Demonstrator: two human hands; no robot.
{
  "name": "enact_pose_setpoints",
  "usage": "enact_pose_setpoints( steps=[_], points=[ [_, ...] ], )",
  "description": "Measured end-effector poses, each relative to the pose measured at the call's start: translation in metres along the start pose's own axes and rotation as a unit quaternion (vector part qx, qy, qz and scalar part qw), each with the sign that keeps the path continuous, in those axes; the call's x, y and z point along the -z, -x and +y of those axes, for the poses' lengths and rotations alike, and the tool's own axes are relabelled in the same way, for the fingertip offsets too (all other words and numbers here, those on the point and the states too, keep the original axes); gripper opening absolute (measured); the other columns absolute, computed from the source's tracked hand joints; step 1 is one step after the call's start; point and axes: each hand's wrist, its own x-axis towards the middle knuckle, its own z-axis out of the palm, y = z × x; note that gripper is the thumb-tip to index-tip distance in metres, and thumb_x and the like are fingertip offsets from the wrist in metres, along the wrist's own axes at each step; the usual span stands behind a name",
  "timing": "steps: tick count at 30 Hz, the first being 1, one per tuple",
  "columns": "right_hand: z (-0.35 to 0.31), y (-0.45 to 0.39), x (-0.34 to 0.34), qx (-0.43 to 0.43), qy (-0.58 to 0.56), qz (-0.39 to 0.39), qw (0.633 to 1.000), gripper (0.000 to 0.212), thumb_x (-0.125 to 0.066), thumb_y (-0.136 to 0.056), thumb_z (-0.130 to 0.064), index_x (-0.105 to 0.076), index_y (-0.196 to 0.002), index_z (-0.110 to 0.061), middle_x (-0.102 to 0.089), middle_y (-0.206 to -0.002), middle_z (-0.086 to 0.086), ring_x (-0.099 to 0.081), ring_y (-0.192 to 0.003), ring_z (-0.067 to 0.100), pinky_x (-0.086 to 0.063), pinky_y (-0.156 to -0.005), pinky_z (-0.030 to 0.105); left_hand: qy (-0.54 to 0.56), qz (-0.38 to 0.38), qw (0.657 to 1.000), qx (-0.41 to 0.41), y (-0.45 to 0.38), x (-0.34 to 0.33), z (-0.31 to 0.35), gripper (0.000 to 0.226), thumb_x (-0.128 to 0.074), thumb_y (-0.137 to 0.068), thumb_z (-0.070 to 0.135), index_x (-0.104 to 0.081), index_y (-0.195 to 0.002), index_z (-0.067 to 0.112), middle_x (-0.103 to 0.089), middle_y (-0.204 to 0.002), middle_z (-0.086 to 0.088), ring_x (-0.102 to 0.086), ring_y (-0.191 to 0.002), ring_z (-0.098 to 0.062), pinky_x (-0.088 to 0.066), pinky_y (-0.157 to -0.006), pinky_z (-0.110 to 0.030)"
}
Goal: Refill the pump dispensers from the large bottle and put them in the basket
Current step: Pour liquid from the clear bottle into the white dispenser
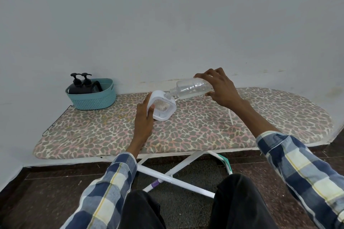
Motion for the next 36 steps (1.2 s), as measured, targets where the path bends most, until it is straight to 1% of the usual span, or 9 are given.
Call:
enact_pose_setpoints(
  steps=[3,7,12,17,30,36],
  points=[
    [-0.0002,-0.0002,0.0012,0.001,0.002,0.001,1.000,0.087,-0.093,-0.075,-0.011,-0.053,-0.147,-0.039,-0.056,-0.135,-0.004,-0.044,-0.128,0.026,-0.054,-0.080,0.042,-0.003,0.001,1.000,0.005,0.0000,0.0001,0.0010,0.050,-0.038,-0.117,0.037,-0.033,-0.167,0.039,-0.048,-0.153,-0.006,-0.046,-0.124,-0.006,-0.036,-0.104,-0.029],
    [0.0000,0.0009,0.0014,0.002,0.000,0.002,1.000,0.087,-0.093,-0.076,-0.011,-0.053,-0.147,-0.040,-0.056,-0.135,-0.005,-0.043,-0.127,0.026,-0.053,-0.079,0.041,-0.005,0.001,1.000,-0.002,0.0001,-0.0002,0.0011,0.050,-0.038,-0.117,0.038,-0.033,-0.167,0.039,-0.048,-0.155,-0.005,-0.046,-0.125,-0.006,-0.037,-0.105,-0.029],
    [0.0017,0.0007,0.0024,0.010,0.003,0.003,1.000,0.087,-0.093,-0.076,-0.012,-0.053,-0.148,-0.040,-0.056,-0.135,-0.006,-0.043,-0.127,0.026,-0.055,-0.080,0.042,-0.001,0.003,1.000,0.001,0.0015,0.0003,0.0041,0.050,-0.039,-0.117,0.037,-0.033,-0.166,0.040,-0.048,-0.149,-0.006,-0.047,-0.122,-0.008,-0.037,-0.102,-0.028],
    [0.0016,0.0001,0.0032,0.010,0.006,0.003,1.000,0.087,-0.092,-0.076,-0.012,-0.053,-0.148,-0.040,-0.055,-0.135,-0.006,-0.044,-0.128,0.026,-0.055,-0.081,0.041,0.001,0.003,1.000,0.008,0.0018,0.0005,0.0067,0.050,-0.039,-0.117,0.036,-0.033,-0.166,0.040,-0.048,-0.144,-0.006,-0.050,-0.122,-0.013,-0.039,-0.101,-0.030],
    [0.0005,-0.0006,0.0040,0.009,0.008,0.000,1.000,0.088,-0.093,-0.075,-0.011,-0.052,-0.148,-0.041,-0.055,-0.136,-0.005,-0.043,-0.128,0.026,-0.056,-0.079,0.042,-0.007,0.005,1.000,0.004,0.0011,-0.0003,0.0028,0.050,-0.039,-0.117,0.036,-0.034,-0.166,0.039,-0.049,-0.148,-0.008,-0.049,-0.125,-0.012,-0.037,-0.103,-0.029],
    [0.0007,-0.0002,0.0043,0.009,0.004,0.001,1.000,0.087,-0.092,-0.076,-0.010,-0.052,-0.148,-0.040,-0.055,-0.136,-0.006,-0.043,-0.128,0.026,-0.055,-0.079,0.041,0.005,0.000,1.000,0.012,0.0007,-0.0005,0.0031,0.050,-0.039,-0.117,0.037,-0.033,-0.166,0.041,-0.048,-0.145,-0.007,-0.051,-0.127,-0.017,-0.039,-0.104,-0.032]
  ],
)
